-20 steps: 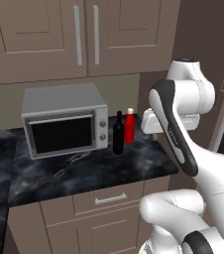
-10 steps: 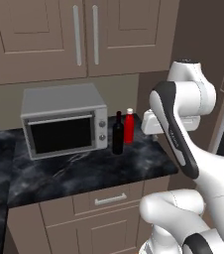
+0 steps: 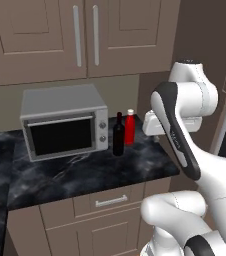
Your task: Move the drinks to the dining counter.
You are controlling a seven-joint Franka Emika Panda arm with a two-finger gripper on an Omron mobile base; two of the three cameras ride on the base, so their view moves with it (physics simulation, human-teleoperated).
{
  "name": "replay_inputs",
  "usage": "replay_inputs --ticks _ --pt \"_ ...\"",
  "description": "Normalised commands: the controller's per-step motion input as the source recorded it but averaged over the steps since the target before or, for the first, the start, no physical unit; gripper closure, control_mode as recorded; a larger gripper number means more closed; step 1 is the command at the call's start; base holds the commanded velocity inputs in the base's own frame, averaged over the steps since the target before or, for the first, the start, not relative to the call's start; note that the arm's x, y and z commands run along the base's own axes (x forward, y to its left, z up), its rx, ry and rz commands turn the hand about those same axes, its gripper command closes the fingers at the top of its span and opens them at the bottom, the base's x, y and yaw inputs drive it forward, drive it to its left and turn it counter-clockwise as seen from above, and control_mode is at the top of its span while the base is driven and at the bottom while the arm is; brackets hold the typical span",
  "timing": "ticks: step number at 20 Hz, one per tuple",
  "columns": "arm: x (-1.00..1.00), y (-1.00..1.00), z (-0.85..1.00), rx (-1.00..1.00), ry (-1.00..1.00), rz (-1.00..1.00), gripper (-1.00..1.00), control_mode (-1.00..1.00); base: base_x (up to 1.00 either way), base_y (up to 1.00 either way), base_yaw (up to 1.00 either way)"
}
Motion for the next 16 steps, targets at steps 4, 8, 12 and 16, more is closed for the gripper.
replay_inputs --ticks 4,8,12,16 --pt "0.37 0.05 -0.05 0.0 0.0 0.0 -1.0 -1.0 0.0 0.0 0.0" --pt "0.33 0.24 -0.09 -0.04 0.0 0.02 -1.0 -1.0 0.0 0.0 0.0" --pt "0.12 0.33 -0.04 -0.05 0.0 0.08 -1.0 -1.0 0.0 0.0 0.0" --pt "0.08 0.14 -0.03 -0.02 0.0 0.19 -1.0 -1.0 0.0 0.0 0.0"
